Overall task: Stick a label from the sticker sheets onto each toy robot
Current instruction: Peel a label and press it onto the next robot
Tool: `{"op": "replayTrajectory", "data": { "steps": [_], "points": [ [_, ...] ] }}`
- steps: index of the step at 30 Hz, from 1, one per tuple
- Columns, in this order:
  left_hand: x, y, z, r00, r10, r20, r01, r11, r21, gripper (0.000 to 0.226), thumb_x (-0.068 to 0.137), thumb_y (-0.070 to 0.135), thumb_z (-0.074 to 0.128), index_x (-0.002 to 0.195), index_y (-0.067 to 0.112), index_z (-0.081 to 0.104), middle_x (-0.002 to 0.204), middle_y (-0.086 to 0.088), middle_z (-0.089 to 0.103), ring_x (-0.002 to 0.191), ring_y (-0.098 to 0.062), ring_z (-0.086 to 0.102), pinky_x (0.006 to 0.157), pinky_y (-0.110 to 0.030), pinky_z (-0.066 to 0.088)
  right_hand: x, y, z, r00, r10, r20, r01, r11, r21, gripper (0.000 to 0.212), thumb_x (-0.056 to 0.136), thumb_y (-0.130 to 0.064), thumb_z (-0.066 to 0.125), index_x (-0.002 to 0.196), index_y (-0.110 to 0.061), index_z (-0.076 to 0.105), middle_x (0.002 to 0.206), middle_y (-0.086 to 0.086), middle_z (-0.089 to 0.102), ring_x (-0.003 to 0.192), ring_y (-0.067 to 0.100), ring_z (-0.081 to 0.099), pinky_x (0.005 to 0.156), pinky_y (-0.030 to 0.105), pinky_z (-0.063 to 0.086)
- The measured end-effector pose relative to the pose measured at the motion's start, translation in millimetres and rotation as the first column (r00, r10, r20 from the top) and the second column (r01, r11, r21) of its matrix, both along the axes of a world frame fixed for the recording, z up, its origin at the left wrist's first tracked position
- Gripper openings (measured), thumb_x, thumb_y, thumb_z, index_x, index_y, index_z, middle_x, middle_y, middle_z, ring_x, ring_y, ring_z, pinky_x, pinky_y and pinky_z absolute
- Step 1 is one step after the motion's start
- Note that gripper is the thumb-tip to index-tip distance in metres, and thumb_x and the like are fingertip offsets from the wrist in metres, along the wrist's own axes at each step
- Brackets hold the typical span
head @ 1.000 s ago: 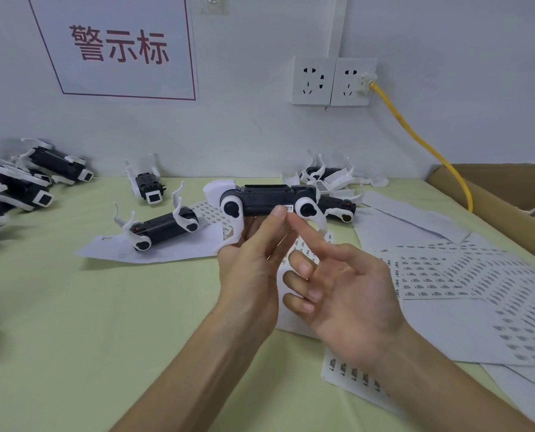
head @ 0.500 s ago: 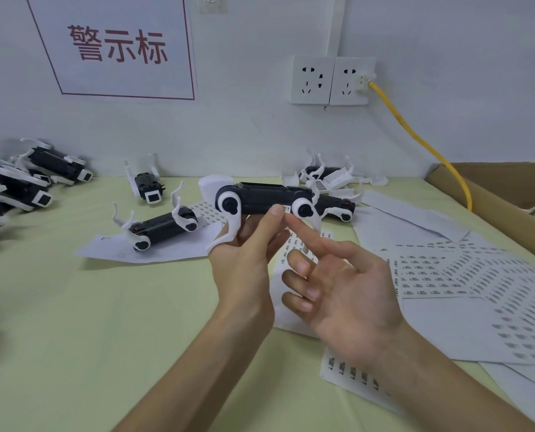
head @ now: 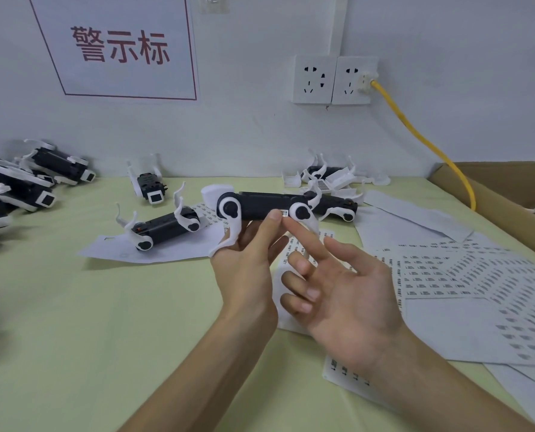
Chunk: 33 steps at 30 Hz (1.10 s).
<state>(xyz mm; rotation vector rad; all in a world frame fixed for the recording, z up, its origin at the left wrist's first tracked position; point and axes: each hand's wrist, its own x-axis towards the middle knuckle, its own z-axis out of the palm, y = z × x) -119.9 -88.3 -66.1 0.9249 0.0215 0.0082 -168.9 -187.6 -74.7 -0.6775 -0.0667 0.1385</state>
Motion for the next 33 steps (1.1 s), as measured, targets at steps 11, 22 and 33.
{"op": "replayTrajectory", "data": {
  "steps": [11,22,33],
  "points": [
    [6,1,-1,0.998,0.058,-0.018,-0.058,0.997,-0.042,0.016,0.093,0.011,0.076,0.098,0.001,0.064,0.091,-0.010,0.071,0.085,-0.019,0.079,0.067,-0.014,0.056,-1,4,-1,0.999,-0.028,-0.029,0.029,0.999,0.037,0.051,0.081,-0.028,0.059,0.130,-0.018,0.070,0.071,0.001,0.051,0.054,0.015,0.032,0.051,0.026,0.031],
    [11,3,2,0.998,0.012,-0.060,-0.011,1.000,0.015,0.024,0.098,0.034,0.069,0.103,0.011,0.074,0.091,0.001,0.077,0.083,-0.007,0.075,0.085,-0.027,0.058,-2,-9,14,0.891,-0.436,0.129,0.449,0.798,-0.403,0.023,0.085,-0.022,0.057,0.087,-0.013,0.078,0.063,0.002,0.046,0.051,0.013,0.030,0.048,0.024,0.027],
    [5,-1,2,0.979,-0.199,0.041,0.197,0.979,0.046,0.027,0.100,0.032,0.065,0.107,0.006,0.068,0.092,-0.002,0.074,0.087,-0.014,0.072,0.079,-0.023,0.057,2,-17,15,0.873,-0.480,0.091,0.463,0.753,-0.469,0.030,0.093,-0.010,0.051,0.079,-0.018,0.077,0.065,0.001,0.048,0.049,0.012,0.032,0.050,0.025,0.028]
  ]
}}
